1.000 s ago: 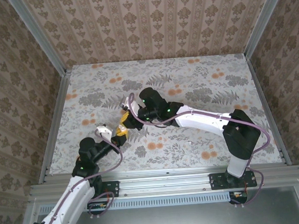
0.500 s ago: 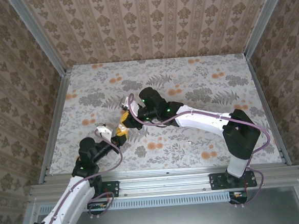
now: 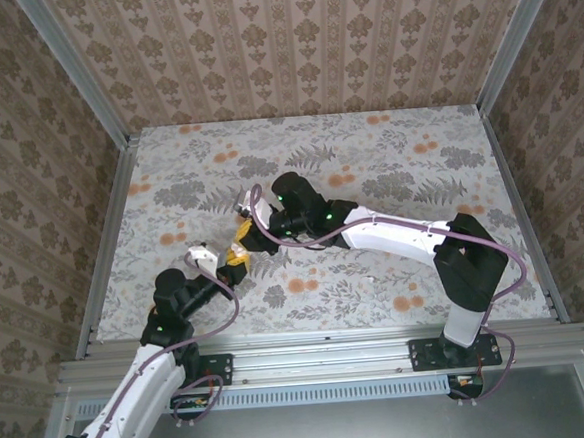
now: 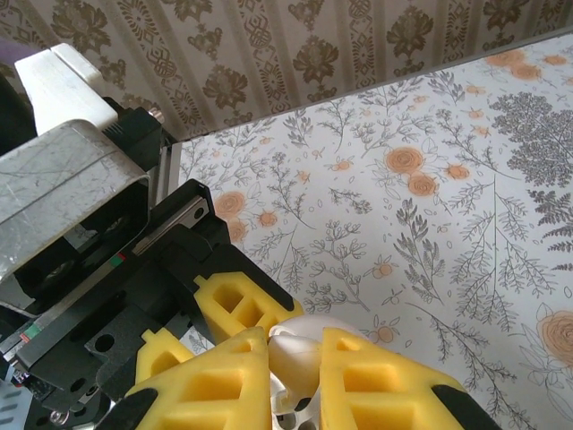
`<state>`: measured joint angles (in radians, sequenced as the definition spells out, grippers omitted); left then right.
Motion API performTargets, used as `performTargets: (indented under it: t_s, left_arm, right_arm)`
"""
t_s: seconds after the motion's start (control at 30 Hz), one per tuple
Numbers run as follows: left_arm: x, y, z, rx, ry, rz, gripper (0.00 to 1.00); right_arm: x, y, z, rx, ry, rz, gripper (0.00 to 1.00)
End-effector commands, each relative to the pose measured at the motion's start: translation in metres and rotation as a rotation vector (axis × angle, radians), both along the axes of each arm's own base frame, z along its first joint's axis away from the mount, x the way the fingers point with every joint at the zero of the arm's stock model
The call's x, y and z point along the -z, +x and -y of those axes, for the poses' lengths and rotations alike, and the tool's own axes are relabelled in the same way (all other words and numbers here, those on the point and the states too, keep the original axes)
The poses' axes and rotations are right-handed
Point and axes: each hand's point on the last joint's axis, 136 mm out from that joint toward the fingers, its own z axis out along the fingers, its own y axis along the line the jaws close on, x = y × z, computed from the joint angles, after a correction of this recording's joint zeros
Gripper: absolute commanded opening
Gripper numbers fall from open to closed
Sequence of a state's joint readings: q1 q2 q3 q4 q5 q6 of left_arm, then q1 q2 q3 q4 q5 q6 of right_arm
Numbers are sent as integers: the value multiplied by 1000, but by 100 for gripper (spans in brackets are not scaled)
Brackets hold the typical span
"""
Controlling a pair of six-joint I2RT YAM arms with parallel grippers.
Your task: Insert wireless bluetooth earbuds into charging case
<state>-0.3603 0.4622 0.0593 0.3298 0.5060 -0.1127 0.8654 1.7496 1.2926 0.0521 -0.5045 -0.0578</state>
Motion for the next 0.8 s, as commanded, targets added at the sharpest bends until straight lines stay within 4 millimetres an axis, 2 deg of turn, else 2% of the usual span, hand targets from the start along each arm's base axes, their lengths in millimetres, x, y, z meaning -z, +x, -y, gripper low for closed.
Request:
performTargets:
  t_s: [0.0,0.53,0.77]
  left_arm:
    - [-25,1,1,-1,-41,52,0]
    - [-36,1,3,12,-51,79,0]
    - [-37,1,3,12,-48,83,0]
  right_arm:
    - [10,-3,-3,-16,-6,15,15]
    - [24,-7,-6,-34,-43,30,15]
    - [30,-9,3,-42,-105,74,15]
